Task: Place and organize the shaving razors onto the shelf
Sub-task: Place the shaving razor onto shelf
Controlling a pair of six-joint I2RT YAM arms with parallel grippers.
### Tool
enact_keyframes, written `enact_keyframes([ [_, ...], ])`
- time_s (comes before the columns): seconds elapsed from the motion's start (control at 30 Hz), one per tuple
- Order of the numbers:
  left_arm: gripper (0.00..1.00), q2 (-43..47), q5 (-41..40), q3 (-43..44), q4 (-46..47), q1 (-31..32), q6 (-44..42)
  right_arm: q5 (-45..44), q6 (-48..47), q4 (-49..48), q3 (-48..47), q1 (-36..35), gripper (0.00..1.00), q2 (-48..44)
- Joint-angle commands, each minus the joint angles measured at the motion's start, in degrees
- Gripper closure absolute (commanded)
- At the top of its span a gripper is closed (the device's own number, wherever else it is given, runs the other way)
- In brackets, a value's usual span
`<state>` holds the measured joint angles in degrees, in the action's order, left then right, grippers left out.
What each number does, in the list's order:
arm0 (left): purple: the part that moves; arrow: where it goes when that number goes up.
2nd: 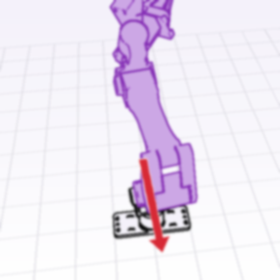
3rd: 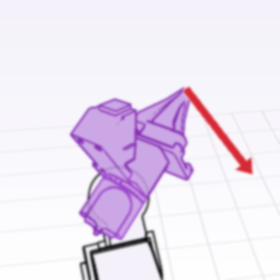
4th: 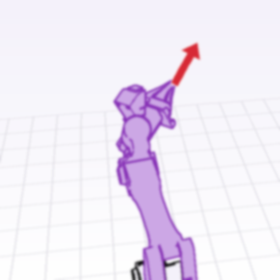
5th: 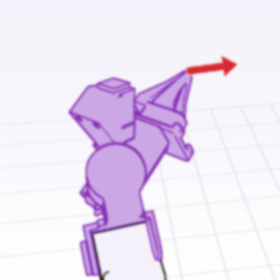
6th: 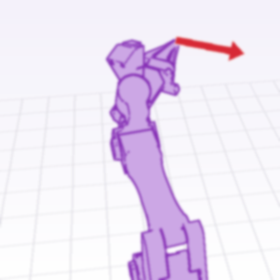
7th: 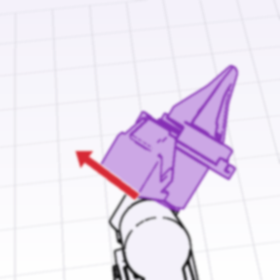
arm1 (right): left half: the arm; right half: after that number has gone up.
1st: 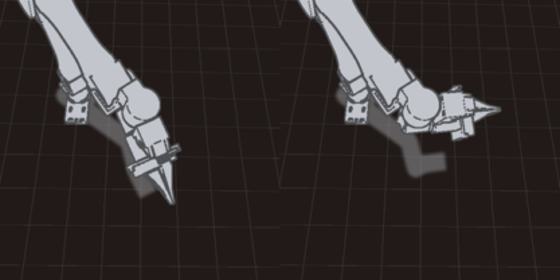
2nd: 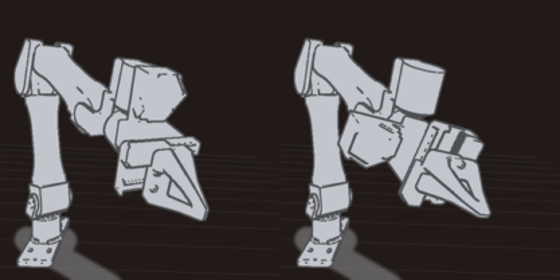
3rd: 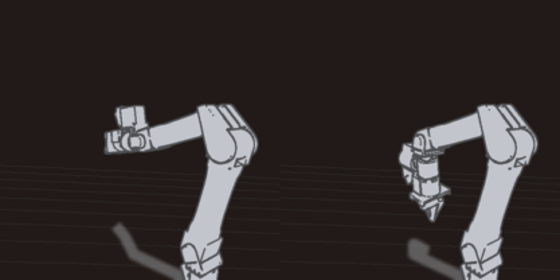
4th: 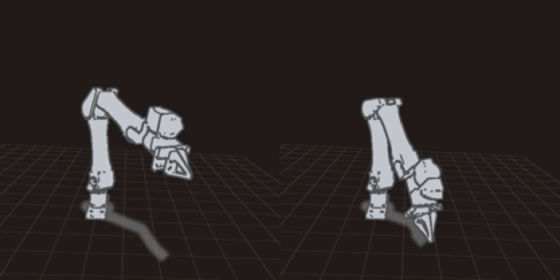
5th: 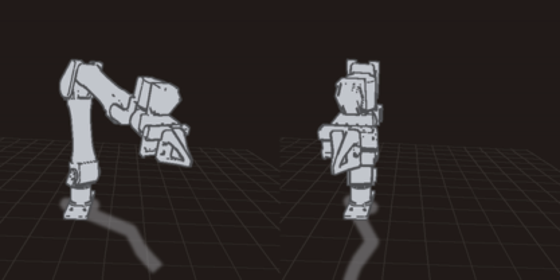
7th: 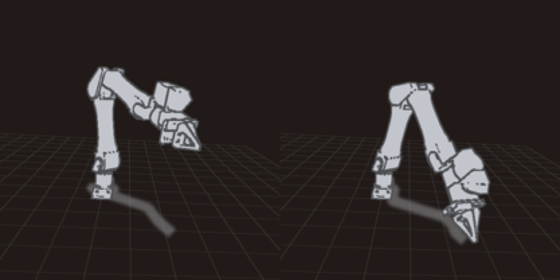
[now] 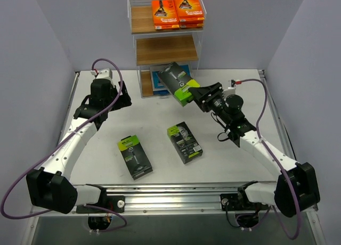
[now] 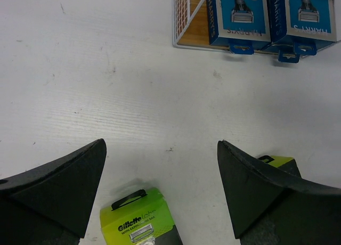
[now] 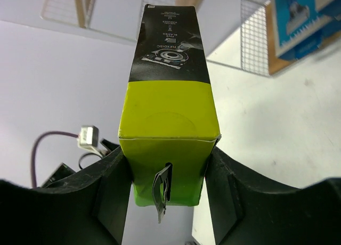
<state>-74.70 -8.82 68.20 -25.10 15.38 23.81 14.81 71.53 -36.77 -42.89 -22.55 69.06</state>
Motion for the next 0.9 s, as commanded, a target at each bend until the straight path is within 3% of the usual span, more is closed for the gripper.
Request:
enact_keyframes([
  [0.0,0.06,1.3,-0.9,1.6,0.3,-0.1,-0.3,3.5,2.1,-14.4,-9.5,1.6,1.00,2.6],
  [0.2,0.06,1.7,-0.1,1.6,0.4,-0.1,0.0,0.6,2.7,-14.7,-18.3,3.4,1.00,10.2],
  [0.53,0.06,1.1,1.2,1.2,0.6,0.0,0.5,-9.0,4.5,-19.8,-25.2,3.3,1.00,23.1],
  [0.87,0.06,0.3,2.6,1.2,0.7,0.1,1.0,-18.4,6.7,-20.3,-30.7,2.7,1.00,29.6],
])
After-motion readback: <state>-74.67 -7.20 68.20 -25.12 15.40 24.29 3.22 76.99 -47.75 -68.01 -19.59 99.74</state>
